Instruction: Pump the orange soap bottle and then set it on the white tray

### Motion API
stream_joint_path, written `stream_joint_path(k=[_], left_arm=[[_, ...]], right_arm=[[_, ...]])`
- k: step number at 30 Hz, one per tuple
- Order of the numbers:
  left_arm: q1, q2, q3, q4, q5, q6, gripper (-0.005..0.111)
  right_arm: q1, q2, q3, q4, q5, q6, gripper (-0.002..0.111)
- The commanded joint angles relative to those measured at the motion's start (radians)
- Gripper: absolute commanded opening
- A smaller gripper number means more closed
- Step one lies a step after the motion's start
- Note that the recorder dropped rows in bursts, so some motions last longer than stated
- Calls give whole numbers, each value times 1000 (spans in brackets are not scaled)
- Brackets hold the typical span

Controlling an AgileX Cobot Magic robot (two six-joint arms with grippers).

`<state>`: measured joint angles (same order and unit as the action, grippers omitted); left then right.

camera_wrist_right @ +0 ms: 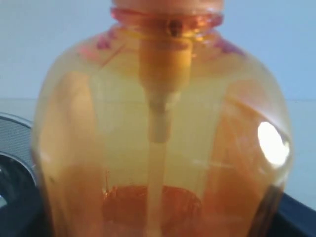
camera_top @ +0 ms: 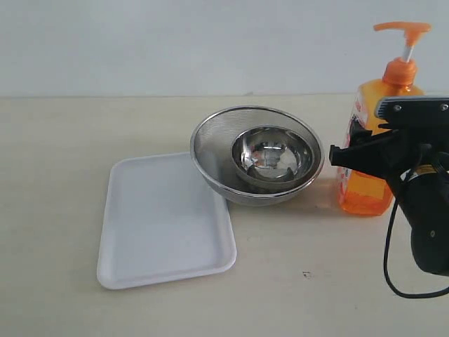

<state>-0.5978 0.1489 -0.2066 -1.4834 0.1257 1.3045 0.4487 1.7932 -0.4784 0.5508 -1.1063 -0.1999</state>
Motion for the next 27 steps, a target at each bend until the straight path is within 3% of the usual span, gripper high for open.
stream_joint_path(k=[1,7,21,27], left_arm=[[-5,-68,40,-19,-53,5,5],[-5,-146,85,-24,-78,5,5],[-5,-148,198,-27,-110,-112,5],[-5,40,207,-23,-29,-148,5]], right_arm=[[1,-6,-2,19,14,-7,0],[1,-6,-2,23,14,-12,0],[1,-6,-2,22,16,-12,0],[1,-6,-2,22,16,-12,0]])
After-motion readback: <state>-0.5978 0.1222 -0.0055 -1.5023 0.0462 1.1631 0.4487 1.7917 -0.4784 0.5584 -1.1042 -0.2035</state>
